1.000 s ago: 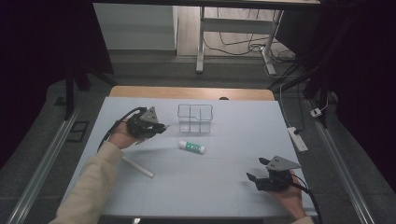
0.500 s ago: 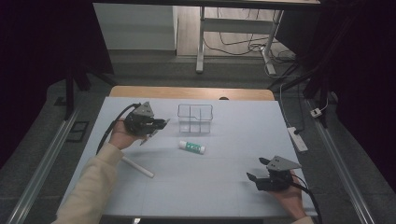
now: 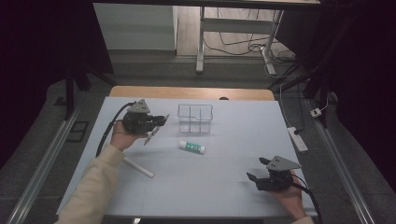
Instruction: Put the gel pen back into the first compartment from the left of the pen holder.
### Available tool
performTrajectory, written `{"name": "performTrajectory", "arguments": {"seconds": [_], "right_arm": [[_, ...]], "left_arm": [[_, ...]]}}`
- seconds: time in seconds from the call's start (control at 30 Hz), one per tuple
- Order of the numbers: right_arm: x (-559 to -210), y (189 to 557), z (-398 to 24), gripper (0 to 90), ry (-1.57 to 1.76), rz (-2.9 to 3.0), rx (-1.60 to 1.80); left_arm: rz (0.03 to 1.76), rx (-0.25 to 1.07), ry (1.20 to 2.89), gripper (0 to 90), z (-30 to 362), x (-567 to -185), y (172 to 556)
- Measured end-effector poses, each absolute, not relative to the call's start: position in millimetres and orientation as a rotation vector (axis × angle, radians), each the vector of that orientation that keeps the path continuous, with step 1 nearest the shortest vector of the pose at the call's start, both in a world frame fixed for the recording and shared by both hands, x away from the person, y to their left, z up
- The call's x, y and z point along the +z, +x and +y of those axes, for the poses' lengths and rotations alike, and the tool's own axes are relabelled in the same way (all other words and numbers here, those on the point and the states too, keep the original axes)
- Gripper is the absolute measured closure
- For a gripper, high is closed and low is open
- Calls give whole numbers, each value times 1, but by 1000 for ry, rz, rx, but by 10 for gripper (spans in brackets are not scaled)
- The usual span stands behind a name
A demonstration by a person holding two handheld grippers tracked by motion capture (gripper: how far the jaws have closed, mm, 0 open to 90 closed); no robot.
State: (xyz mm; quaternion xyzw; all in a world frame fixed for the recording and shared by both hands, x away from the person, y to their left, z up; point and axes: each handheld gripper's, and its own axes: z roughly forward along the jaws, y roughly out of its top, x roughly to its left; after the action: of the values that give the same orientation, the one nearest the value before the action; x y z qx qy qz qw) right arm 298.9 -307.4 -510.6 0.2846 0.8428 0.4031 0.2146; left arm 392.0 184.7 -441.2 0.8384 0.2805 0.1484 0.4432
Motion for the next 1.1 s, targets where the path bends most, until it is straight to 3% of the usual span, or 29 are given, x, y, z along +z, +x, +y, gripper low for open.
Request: {"name": "performTrajectory", "arguments": {"seconds": [1.1], "right_arm": [[-510, 299, -307, 224, 798, 2335, 1135]], "left_arm": [[730, 357, 1874, 802, 162, -424, 406]]}}
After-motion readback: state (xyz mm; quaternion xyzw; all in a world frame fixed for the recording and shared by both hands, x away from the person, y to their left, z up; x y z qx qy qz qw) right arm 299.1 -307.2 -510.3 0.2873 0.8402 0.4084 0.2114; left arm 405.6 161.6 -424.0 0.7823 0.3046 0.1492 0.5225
